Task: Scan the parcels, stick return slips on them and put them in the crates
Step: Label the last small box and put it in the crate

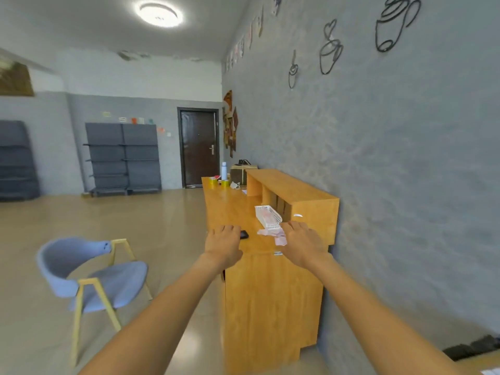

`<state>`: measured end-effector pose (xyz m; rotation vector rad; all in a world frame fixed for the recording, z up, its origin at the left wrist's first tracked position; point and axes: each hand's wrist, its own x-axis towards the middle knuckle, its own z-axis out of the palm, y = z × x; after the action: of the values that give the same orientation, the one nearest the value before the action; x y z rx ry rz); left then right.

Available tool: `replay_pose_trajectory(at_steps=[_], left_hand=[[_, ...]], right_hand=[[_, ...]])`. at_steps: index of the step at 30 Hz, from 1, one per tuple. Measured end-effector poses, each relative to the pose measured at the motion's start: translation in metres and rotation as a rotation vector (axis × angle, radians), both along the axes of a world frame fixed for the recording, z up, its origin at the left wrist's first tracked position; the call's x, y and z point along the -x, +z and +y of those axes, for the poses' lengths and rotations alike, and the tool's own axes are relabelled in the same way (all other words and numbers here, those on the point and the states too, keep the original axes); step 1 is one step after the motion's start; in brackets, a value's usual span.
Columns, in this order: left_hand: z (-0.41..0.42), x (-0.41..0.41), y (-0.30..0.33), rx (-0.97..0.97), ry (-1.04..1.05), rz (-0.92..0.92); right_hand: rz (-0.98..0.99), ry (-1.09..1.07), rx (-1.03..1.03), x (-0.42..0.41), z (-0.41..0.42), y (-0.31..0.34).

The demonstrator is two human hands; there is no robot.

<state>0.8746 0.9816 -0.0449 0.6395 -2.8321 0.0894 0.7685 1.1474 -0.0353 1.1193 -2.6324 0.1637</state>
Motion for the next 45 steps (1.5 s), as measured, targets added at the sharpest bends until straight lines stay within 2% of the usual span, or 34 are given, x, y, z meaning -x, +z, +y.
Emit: replay_pose_trajectory(at_steps=[4, 10, 19, 29, 37, 45], left_hand=[[-0.069, 0.029, 0.012, 0.011, 0.132, -0.005], [-0.166, 0.074, 0.049, 0.029, 0.278, 0.086], [-0.328, 0.083, 0.003, -0.121, 0.393, -0.006], [-0.574, 0.119, 0.026, -0.019, 0.431, 0.023], [-0.7, 0.225, 0.029, -0.007, 0.335, 0.0], [-0.81, 0.374, 0.032, 0.012, 0.245, -0.011]], right_hand=[[0.002, 0.104, 0.021, 0.049, -0.074, 0.014], [0.12, 0.233, 0.154, 0.116, -0.18, 0.055], [-0.004, 0.383, -0.031, 0.154, -0.38, -0.004], [0.036, 0.426, -0.009, 0.198, -0.629, 0.011], [0.034, 0.383, 0.005, 0.278, -0.757, 0.017], [0.042, 0.262, 0.069, 0.415, -0.853, 0.015]])
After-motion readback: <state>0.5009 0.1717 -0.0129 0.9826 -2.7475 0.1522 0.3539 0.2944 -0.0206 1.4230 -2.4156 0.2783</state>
